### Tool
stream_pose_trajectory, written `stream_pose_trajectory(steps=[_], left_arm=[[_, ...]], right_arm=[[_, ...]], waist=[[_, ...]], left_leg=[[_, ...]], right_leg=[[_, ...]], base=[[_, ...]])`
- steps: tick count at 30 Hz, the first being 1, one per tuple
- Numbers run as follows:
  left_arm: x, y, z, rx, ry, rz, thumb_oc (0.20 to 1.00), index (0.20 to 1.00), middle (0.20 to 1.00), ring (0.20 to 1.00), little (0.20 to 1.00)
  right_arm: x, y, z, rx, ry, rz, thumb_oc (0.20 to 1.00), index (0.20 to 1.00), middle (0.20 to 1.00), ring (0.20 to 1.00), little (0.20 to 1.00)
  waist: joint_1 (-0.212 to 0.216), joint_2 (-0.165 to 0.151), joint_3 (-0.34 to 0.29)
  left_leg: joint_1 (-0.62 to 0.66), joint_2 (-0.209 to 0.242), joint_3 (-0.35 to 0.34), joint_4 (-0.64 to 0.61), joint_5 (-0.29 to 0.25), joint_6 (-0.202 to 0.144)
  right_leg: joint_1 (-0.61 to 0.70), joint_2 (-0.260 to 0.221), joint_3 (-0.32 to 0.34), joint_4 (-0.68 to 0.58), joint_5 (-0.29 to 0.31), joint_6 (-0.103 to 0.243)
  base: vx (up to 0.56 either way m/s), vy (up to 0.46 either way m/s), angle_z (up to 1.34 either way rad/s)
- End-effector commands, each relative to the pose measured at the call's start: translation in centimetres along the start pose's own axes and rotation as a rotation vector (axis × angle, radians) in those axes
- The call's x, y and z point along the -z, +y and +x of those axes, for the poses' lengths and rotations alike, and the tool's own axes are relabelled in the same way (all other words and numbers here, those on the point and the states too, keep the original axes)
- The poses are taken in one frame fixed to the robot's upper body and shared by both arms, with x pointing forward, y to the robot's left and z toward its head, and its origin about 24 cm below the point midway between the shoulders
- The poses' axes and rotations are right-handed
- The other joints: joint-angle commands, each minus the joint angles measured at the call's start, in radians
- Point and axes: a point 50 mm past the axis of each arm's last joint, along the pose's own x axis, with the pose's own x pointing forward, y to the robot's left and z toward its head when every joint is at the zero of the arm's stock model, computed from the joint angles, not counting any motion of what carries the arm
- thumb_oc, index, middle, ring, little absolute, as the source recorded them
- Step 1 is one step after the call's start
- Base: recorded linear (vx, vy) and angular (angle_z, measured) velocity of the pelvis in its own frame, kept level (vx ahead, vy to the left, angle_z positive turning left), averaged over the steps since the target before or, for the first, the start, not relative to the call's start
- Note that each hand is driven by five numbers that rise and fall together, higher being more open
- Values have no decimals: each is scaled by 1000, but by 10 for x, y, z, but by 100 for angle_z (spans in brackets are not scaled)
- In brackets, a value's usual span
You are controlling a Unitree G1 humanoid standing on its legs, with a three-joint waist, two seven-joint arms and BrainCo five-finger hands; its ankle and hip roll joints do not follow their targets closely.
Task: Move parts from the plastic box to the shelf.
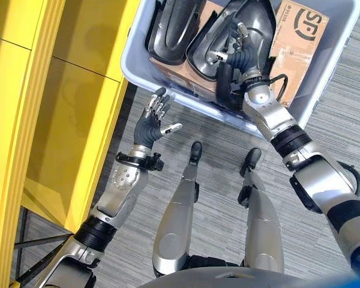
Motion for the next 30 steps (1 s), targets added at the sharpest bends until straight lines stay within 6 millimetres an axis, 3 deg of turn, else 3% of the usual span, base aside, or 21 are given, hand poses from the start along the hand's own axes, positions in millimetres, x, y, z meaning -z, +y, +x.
stream_pose_trajectory(steps=[1, 8, 15, 21, 30], left_arm=[[-28, -4, -10, 38, -122, -21, 1000, 1000, 1000, 1000, 1000], [-30, 1, -12, 3, -134, -10, 1000, 1000, 1000, 1000, 1000], [-29, 4, -17, -27, -132, 6, 1000, 1000, 1000, 1000, 1000], [-28, 4, -22, -45, -128, 21, 1000, 1000, 1000, 1000, 1000], [-25, -1, -23, -72, -132, 14, 1000, 1000, 1000, 1000, 1000]], right_arm=[[-32, 11, -3, -87, -188, -28, 1000, 1000, 1000, 1000, 1000], [-70, -4, -33, -47, -445, -90, 1000, 1000, 1000, 1000, 1000], [-80, -12, -71, 1, -583, -110, 1000, 1000, 1000, 1000, 1000], [-70, -15, -91, 78, -593, -135, 1000, 1000, 1000, 1000, 1000], [-31, -12, -99, 168, -427, -118, 1000, 1000, 1000, 1000, 1000]], waist=[[-4, -21, -13], [-31, -36, -17], [-63, -49, -27], [-84, -52, -30], [-97, -53, -22]], left_leg=[[20, -3, 49, 53, -79, 29], [20, -2, 57, 56, -82, 29], [28, 2, 63, 54, -85, 28], [31, 6, 64, 47, -80, 27], [31, 10, 65, 44, -76, 27]], right_leg=[[28, -80, 49, 53, -30, 100], [28, -77, 59, 54, -31, 101], [33, -72, 65, 49, -33, 107], [34, -67, 69, 42, -32, 109], [32, -66, 69, 44, -32, 110]], base=[[0, 0, 0], [0, 0, 0], [3, 0, -2], [0, -3, -1], [0, -2, 0]])
